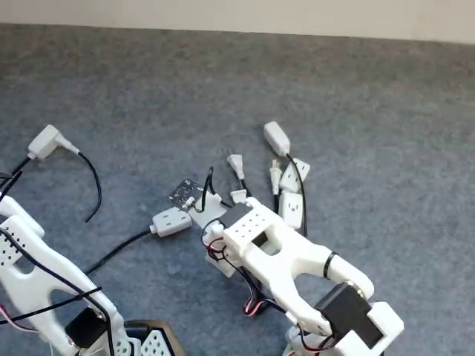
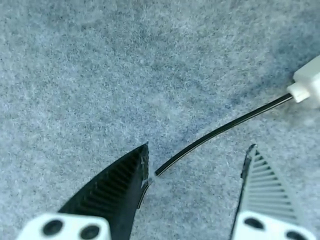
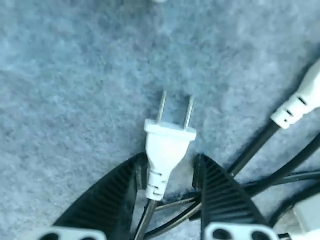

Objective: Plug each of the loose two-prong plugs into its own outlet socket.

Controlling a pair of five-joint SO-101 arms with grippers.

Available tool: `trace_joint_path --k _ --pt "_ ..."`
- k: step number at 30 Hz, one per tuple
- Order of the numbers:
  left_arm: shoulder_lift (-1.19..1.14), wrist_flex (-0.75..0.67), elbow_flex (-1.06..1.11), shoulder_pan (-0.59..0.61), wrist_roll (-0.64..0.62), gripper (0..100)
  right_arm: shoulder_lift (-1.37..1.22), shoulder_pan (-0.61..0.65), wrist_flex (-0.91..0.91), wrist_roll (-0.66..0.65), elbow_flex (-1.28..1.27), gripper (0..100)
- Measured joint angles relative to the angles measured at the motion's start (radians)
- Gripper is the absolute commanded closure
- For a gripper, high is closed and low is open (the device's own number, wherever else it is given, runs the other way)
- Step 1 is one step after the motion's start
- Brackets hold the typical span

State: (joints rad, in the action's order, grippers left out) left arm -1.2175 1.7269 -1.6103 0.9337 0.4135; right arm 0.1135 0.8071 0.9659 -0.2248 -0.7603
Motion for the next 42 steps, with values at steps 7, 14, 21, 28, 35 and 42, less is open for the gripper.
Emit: trace_joint_path --k 7,14,21,28,35,42 --pt "0.000 0.000 0.000 0.000 0.000 70 -0.003 -0.029 0.008 0.002 0.008 99.5" --pt "0.000 0.000 0.000 0.000 0.000 70 -0.003 -0.137 0.196 -0.002 0.207 99.4" --pt "0.014 0.000 0.000 0.000 0.000 70 -0.018 -0.126 0.407 -0.008 0.391 99.4" --pt "0.028 0.009 0.000 0.000 0.000 70 -0.020 0.017 0.164 0.041 0.189 99.4" --pt "0.028 0.009 0.000 0.000 0.000 70 -0.020 0.083 -0.014 0.071 0.078 86.2" --pt "0.028 0.009 0.000 0.000 0.000 70 -0.020 0.077 -0.012 0.069 0.077 77.9"
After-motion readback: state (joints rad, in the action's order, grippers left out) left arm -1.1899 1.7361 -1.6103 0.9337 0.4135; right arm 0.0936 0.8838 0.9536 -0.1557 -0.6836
